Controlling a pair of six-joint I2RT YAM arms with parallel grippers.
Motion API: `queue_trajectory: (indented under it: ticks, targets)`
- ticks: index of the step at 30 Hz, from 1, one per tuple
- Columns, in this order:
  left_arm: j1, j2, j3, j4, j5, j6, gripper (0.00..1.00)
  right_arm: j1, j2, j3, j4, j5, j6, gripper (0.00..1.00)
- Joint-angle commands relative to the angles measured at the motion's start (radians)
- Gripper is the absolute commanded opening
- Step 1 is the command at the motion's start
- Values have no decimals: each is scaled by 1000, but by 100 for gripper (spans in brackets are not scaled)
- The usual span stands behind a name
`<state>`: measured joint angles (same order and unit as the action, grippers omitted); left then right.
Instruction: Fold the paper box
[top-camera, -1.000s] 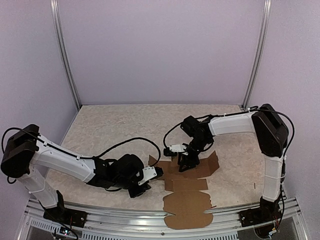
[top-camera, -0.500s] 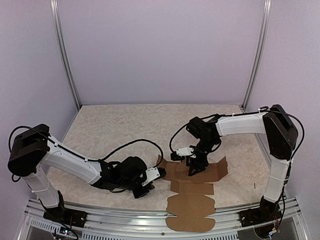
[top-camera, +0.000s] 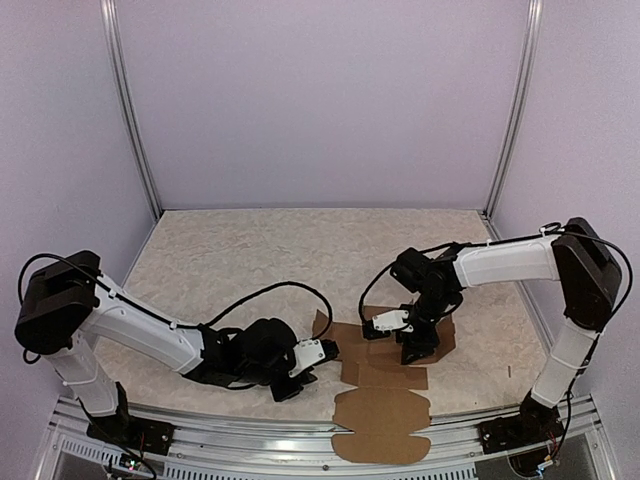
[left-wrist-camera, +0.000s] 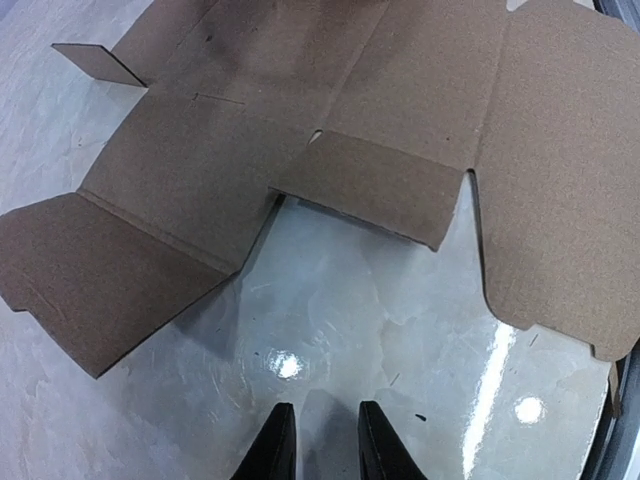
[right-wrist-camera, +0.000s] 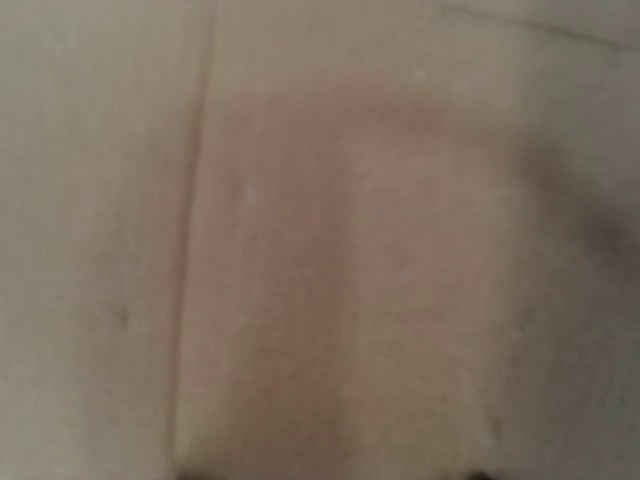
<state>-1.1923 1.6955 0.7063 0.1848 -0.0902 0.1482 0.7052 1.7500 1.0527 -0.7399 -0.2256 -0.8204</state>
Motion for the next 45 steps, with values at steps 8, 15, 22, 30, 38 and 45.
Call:
queue_trajectory:
  ticks: [8, 15, 22, 30, 38, 45]
  targets:
    - [-21, 36, -15, 63, -7, 1, 22, 120, 162, -7, 182, 54, 102, 61]
    - [-21, 56, -31, 83, -42, -5, 22, 129, 283, 65, 166, 17, 128, 58]
    - [-24, 24, -13, 108, -64, 14, 21, 129, 300, 66, 164, -8, 139, 57]
    - [-47, -47, 8, 78, -146, 81, 21, 129, 322, 57, 162, -18, 142, 56]
    - [-56, -57, 28, 31, -96, 100, 19, 128, 343, 69, 154, -27, 147, 55]
    - [-53, 16, 46, 16, -19, 88, 21, 129, 344, 71, 148, -32, 151, 55]
